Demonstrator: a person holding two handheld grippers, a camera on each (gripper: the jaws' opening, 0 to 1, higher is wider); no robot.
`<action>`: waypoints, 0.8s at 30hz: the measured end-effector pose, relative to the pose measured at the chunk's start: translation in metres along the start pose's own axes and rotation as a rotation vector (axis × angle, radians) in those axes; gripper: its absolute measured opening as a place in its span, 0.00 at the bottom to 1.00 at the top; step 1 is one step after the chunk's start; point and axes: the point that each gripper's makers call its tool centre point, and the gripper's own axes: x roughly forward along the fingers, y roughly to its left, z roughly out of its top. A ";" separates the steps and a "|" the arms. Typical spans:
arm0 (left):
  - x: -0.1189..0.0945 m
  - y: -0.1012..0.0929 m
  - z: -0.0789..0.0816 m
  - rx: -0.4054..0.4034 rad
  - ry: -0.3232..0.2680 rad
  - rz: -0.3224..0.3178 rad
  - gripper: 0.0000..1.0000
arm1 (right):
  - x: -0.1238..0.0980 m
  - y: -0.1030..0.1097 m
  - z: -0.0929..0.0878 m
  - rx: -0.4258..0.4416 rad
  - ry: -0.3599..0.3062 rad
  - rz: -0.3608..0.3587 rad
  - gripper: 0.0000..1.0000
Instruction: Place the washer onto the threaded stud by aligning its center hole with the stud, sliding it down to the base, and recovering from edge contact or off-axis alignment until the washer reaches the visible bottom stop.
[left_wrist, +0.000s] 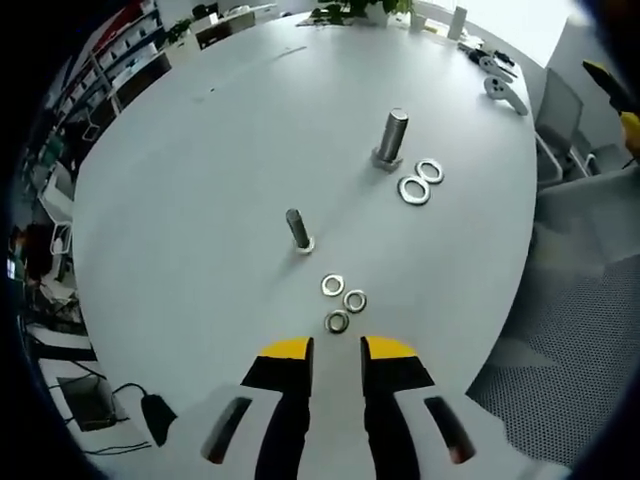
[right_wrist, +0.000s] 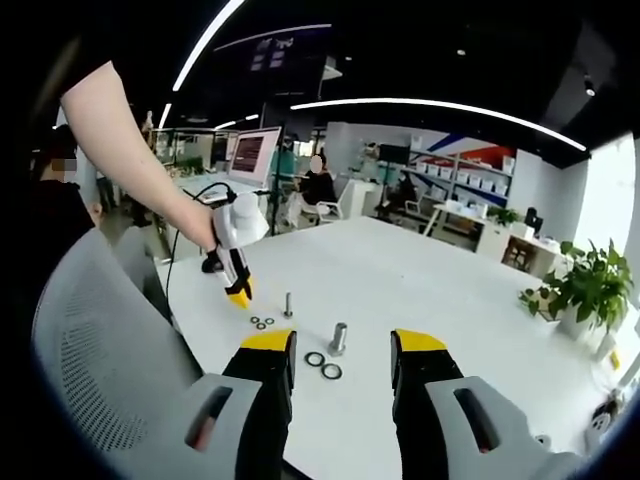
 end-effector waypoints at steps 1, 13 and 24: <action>0.000 0.000 -0.001 0.000 0.002 0.000 0.17 | 0.000 0.000 0.000 -0.002 0.002 0.000 0.40; 0.007 -0.006 -0.013 0.009 0.042 -0.014 0.20 | -0.001 -0.001 0.000 -0.003 -0.004 -0.009 0.40; 0.015 -0.016 -0.019 0.018 0.058 -0.023 0.21 | -0.001 0.000 0.001 -0.010 -0.005 -0.004 0.40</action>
